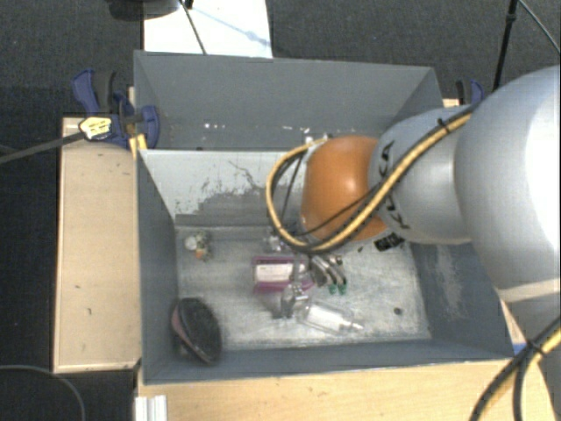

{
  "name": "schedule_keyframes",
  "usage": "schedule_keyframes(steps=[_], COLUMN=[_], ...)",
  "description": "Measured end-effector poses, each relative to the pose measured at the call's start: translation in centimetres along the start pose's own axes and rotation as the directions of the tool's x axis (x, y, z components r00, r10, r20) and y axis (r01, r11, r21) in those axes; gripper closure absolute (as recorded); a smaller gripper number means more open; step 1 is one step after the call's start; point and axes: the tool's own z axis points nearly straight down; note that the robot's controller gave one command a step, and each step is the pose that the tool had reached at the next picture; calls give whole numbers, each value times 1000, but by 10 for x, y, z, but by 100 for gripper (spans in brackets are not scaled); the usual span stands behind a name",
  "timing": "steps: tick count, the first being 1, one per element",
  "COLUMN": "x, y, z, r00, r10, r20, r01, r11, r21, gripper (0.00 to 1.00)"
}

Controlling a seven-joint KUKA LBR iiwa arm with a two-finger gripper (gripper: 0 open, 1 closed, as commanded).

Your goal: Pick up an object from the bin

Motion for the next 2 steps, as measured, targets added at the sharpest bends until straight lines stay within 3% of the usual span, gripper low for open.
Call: schedule_keyframes(steps=[1,2], x=[-2,17], y=[0,-9], z=[-4,-136], r00=[1000,997], r10=[0,-81], r20=[8,10], r01=[0,81], r11=[1000,997], r21=[0,1], gripper=[100,100])
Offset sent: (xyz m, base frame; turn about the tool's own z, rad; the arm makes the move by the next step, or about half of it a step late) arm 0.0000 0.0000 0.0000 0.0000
